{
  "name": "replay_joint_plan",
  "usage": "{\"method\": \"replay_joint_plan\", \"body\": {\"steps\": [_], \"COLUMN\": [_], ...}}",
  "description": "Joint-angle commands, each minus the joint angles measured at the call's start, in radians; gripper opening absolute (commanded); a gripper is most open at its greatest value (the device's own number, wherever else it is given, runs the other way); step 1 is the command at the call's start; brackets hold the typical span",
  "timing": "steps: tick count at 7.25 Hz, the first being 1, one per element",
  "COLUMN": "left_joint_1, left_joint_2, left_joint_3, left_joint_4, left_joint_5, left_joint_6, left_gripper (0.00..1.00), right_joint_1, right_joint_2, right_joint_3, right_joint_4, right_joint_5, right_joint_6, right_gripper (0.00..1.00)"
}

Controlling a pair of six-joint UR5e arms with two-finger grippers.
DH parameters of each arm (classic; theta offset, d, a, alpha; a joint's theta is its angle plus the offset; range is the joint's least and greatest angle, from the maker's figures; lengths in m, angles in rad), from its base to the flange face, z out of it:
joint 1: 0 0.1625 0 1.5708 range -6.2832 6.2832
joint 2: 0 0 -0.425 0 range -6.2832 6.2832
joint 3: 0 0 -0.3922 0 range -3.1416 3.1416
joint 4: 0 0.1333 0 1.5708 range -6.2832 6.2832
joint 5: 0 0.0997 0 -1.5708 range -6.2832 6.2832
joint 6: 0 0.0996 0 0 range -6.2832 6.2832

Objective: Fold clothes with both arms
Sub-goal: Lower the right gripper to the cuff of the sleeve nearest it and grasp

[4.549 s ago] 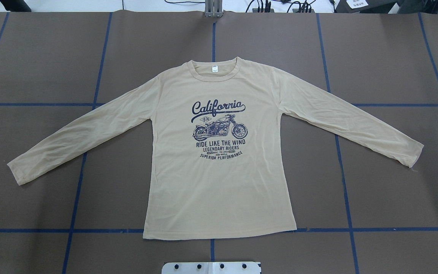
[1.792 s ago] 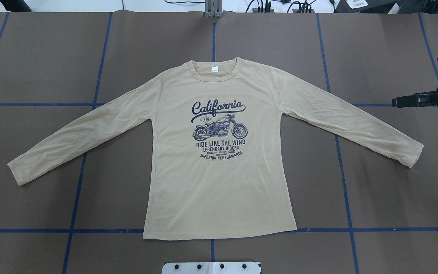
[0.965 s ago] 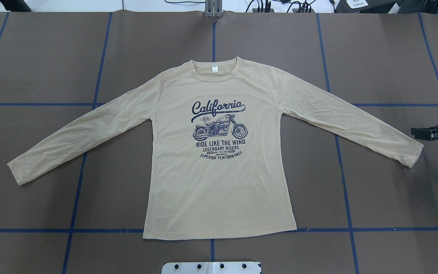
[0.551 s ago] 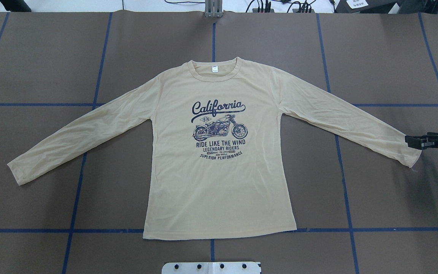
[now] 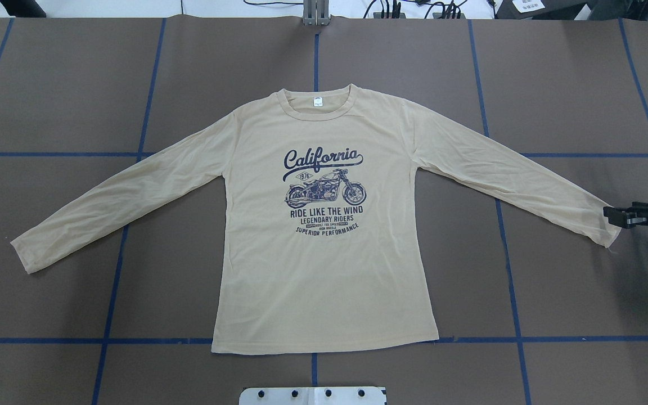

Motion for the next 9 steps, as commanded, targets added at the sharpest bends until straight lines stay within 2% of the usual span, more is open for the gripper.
{"method": "replay_joint_plan", "body": {"steps": [1,2,4,5,6,7,9], "left_joint_1": [-0.001,-0.001,-0.001,-0.001,-0.001,-0.001,-0.001], "left_joint_2": [0.004,0.004,0.004,0.004,0.004,0.004,0.004], "left_joint_3": [0.000,0.000,0.000,0.001,0.000,0.000,0.000], "left_joint_4": [-0.004,-0.002,-0.002,-0.002,-0.004,-0.002,-0.002], "left_joint_5": [0.000,0.000,0.000,0.000,0.000,0.000,0.000], "left_joint_6": [0.000,0.000,0.000,0.000,0.000,-0.002,-0.002], "left_gripper": [1.00,1.00,1.00,1.00,1.00,1.00,1.00], "right_joint_1": [-0.001,-0.003,-0.003,-0.003,-0.003,-0.003,0.000], "right_joint_2": [0.001,0.001,0.003,0.003,0.003,0.003,0.006], "right_joint_3": [-0.023,-0.023,-0.023,-0.023,-0.023,-0.016,0.035], "right_joint_4": [0.029,0.029,0.029,0.029,0.031,0.031,0.029], "right_joint_5": [-0.002,-0.002,0.000,0.000,0.000,0.000,0.007], "right_joint_6": [0.000,0.000,0.003,0.003,0.003,0.006,0.006], "right_gripper": [0.66,0.62,0.36,0.29,0.11,0.00,0.00]}}
